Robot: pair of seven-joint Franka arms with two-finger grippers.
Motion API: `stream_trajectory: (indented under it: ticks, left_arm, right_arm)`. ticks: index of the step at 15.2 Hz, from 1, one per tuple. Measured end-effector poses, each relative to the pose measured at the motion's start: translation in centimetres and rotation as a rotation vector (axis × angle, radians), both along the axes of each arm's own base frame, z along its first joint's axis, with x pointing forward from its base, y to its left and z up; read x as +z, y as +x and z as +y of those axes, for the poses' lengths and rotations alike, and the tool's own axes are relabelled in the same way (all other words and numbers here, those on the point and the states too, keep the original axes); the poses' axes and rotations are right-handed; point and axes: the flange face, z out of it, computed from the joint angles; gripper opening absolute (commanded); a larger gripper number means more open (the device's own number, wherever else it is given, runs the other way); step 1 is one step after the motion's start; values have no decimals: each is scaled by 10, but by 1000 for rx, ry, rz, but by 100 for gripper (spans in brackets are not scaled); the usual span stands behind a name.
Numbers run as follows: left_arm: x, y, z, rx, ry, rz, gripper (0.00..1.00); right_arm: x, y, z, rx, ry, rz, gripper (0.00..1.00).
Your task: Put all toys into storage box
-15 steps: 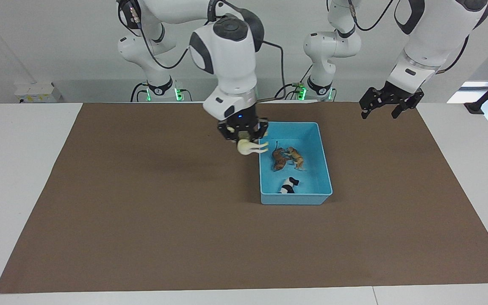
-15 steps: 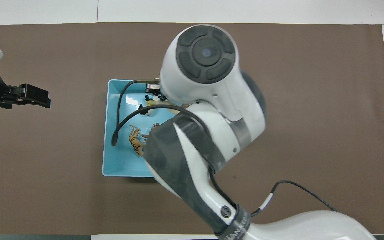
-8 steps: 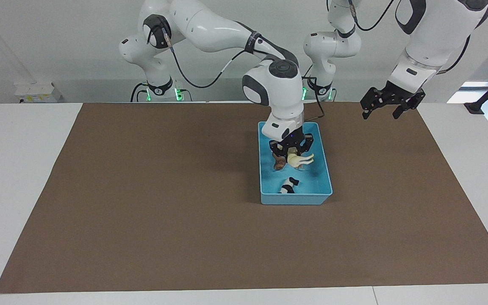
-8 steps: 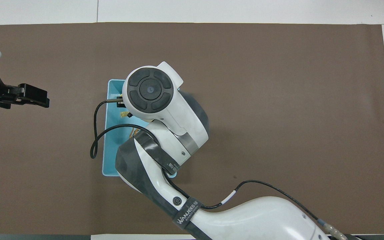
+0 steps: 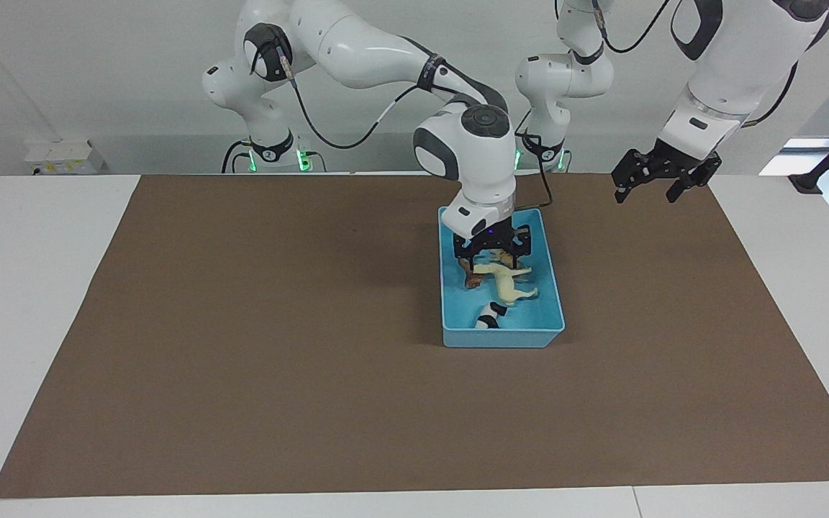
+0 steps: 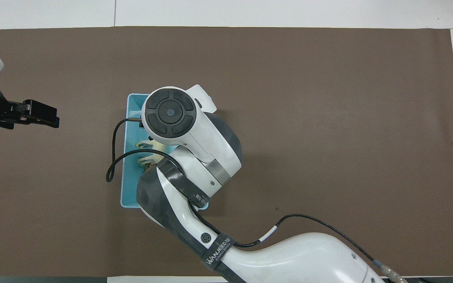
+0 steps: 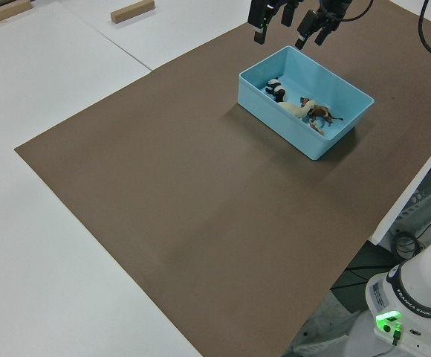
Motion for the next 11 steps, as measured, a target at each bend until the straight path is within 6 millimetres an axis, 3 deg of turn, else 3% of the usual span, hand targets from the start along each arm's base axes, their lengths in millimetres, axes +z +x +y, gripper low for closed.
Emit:
stream_trajectory:
  ticks: [3,5,7,11]
  left_arm:
    - [0,0,1,2,0,0,100]
    - [0,0,2,3,0,0,100]
    - [0,1,2,4,0,-4,100]
    - [1,1,2,3,-1,-10,100]
  right_arm:
    - [54,37,-89,-42,-23,-20,100]
    - [73,63,-161,-26,-53,-24,100]
    - [75,85,-225,12,-85,-27,100]
    - [57,115,-357,134,-156,16,100]
